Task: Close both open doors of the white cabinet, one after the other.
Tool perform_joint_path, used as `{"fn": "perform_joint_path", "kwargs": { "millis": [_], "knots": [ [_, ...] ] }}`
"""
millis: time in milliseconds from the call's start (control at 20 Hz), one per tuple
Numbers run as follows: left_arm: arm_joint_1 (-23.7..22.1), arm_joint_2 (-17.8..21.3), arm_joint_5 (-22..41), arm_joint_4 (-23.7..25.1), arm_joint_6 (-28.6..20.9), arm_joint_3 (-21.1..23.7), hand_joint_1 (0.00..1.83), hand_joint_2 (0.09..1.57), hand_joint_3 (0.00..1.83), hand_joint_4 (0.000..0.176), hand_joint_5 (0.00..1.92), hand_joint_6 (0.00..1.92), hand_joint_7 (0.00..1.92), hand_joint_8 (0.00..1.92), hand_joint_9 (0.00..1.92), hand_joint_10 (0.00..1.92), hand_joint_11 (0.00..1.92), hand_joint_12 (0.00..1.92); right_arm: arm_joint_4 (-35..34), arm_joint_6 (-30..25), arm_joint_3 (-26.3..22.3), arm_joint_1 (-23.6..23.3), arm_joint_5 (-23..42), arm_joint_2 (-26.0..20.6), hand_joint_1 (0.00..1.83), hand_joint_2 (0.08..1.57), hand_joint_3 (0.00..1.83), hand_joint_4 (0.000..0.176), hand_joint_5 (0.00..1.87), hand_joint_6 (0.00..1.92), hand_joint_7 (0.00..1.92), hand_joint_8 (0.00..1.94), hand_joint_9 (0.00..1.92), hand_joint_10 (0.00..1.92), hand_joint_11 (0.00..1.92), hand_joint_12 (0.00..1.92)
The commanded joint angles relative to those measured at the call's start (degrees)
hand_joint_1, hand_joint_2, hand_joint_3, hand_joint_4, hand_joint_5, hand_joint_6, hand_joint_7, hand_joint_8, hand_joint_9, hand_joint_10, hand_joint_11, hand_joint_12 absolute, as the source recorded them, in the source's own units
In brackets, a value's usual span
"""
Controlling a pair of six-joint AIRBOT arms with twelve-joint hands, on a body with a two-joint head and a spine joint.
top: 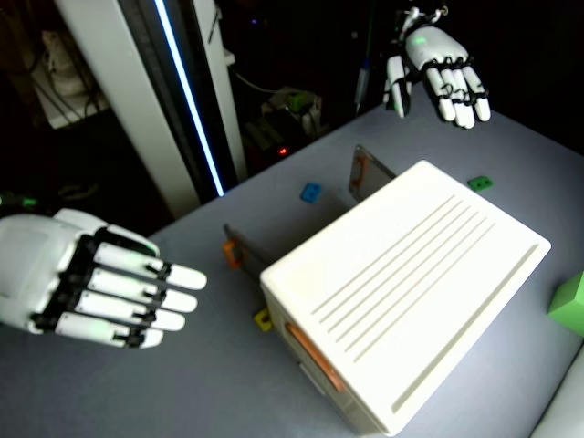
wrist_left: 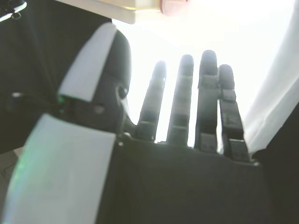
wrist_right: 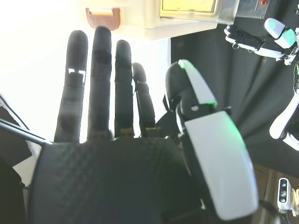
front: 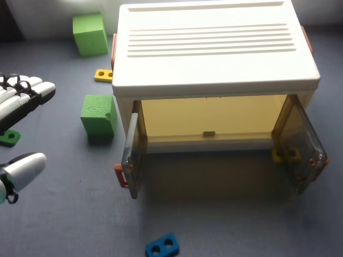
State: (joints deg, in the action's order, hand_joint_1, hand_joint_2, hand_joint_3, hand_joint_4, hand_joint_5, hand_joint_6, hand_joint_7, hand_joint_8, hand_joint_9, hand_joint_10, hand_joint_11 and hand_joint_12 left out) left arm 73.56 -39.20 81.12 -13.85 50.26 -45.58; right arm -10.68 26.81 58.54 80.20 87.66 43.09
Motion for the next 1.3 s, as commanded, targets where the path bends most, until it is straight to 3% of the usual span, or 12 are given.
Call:
{"fn": "perform_joint_path", "kwargs": {
  "millis": [0, 50, 100, 200, 250, 350, 450, 650, 750, 850, 1000, 1250],
  "knots": [
    [-0.4, -0.5, 5.9, -0.2, -0.4, -0.3, 0.0, 1.41, 0.01, 0.0, 0.06, 0.01, 0.06, 0.0, 0.06, 0.01, 0.0, 0.31, -1.4, -0.4, 0.3, -0.4, 6.3, 0.0, 0.09, 1.41, 0.01, 0.0, 0.06, 0.0, 0.04, 0.0, 0.02, 0.0, 0.04, 0.01],
    [-0.5, -0.7, 5.1, 0.2, -0.6, -0.5, 0.0, 1.43, 0.01, 0.0, 0.07, 0.0, 0.08, 0.0, 0.09, 0.01, 0.0, 0.38, -1.1, -0.4, 0.4, -0.4, 5.9, 0.1, 0.04, 1.42, 0.01, 0.01, 0.04, 0.0, 0.01, 0.0, 0.0, 0.0, 0.04, 0.01],
    [-0.6, -0.8, 4.6, 0.5, -0.7, -0.6, 0.0, 1.44, 0.0, 0.0, 0.08, 0.0, 0.11, 0.0, 0.12, 0.01, 0.0, 0.46, -1.0, -0.4, 0.5, -0.4, 5.6, 0.1, 0.04, 1.43, 0.01, 0.009, 0.04, 0.0, 0.01, 0.0, 0.0, 0.0, 0.05, 0.01],
    [-1.0, -1.2, 3.2, 1.5, -1.2, -0.8, 0.0, 1.46, 0.01, 0.0, 0.08, 0.0, 0.12, 0.0, 0.13, 0.0, 0.0, 0.42, -1.0, -0.4, 0.6, -0.4, 5.4, 0.4, 0.02, 1.44, 0.01, 0.021, 0.03, 0.0, 0.0, 0.0, 0.0, 0.0, 0.04, 0.0],
    [-1.2, -1.3, 2.1, 2.4, -1.6, -0.9, 0.0, 1.46, 0.0, 0.0, 0.07, 0.0, 0.09, 0.0, 0.12, 0.0, 0.0, 0.41, -0.9, -0.4, 0.6, -0.4, 5.3, 0.4, 0.04, 1.45, 0.01, 0.009, 0.04, 0.0, 0.0, 0.0, 0.0, 0.0, 0.03, 0.0],
    [-1.7, -1.6, 0.3, 3.9, -1.9, -1.1, 0.0, 1.49, 0.01, 0.0, 0.07, 0.0, 0.1, 0.0, 0.14, 0.01, 0.0, 0.47, -0.8, -0.4, 0.7, -0.4, 4.9, 0.6, 0.02, 1.46, 0.01, 0.015, 0.03, 0.0, 0.0, 0.0, 0.0, 0.0, 0.04, 0.0],
    [-2.9, -1.9, -2.7, 6.1, -1.9, -1.2, 0.0, 1.49, 0.01, 0.0, 0.05, 0.0, 0.06, 0.0, 0.09, 0.0, 0.0, 0.34, -0.7, -0.4, 0.9, -0.4, 4.6, 0.7, 0.03, 1.48, 0.01, 0.005, 0.03, 0.0, 0.0, 0.0, 0.0, 0.0, 0.03, 0.0],
    [-6.2, -2.9, -7.4, 10.0, -2.1, -1.8, 0.0, 1.47, 0.0, 0.0, 0.05, 0.0, 0.04, 0.0, 0.06, 0.0, 0.0, 0.34, -0.7, -0.4, 0.9, -0.4, 4.4, 0.8, 0.03, 1.48, 0.0, 0.0, 0.03, 0.0, 0.0, 0.0, 0.0, 0.0, 0.04, 0.0],
    [-8.0, -3.9, -9.6, 11.9, -3.0, -2.4, 0.0, 1.47, 0.0, 0.0, 0.06, 0.0, 0.04, 0.0, 0.05, 0.0, 0.0, 0.34, -0.7, -0.4, 1.0, -0.4, 4.3, 0.9, 0.0, 1.48, 0.0, 0.017, 0.01, 0.0, 0.0, 0.0, 0.0, 0.0, 0.02, 0.0],
    [-9.7, -4.6, -11.4, 13.7, -3.9, -3.0, 0.0, 1.56, 0.08, 0.0, 0.07, 0.0, 0.03, 0.0, 0.04, 0.0, 0.0, 0.29, -0.7, -0.4, 1.0, -0.4, 4.2, 1.0, 0.0, 1.48, 0.0, 0.004, 0.02, 0.0, 0.0, 0.0, 0.0, 0.0, 0.04, 0.01],
    [-11.1, -5.3, -12.5, 14.9, -4.0, -3.4, 0.0, 1.57, 0.21, 0.0, 0.02, 0.0, 0.0, 0.0, 0.0, 0.0, 0.0, 0.11, -0.7, -0.4, 1.1, -0.4, 4.1, 1.0, 0.0, 1.46, 0.0, 0.011, 0.02, 0.0, 0.0, 0.0, 0.0, 0.0, 0.02, 0.0],
    [-11.7, -5.8, -13.2, 16.1, -4.6, -3.4, 0.0, 1.57, 0.22, 0.0, 0.04, 0.01, 0.0, 0.0, 0.01, 0.0, 0.04, 0.12, -0.6, -0.5, 1.0, -0.4, 4.1, 1.1, 0.0, 1.46, 0.0, 0.02, 0.01, 0.0, 0.0, 0.0, 0.0, 0.0, 0.0, 0.0]
  ]
}}
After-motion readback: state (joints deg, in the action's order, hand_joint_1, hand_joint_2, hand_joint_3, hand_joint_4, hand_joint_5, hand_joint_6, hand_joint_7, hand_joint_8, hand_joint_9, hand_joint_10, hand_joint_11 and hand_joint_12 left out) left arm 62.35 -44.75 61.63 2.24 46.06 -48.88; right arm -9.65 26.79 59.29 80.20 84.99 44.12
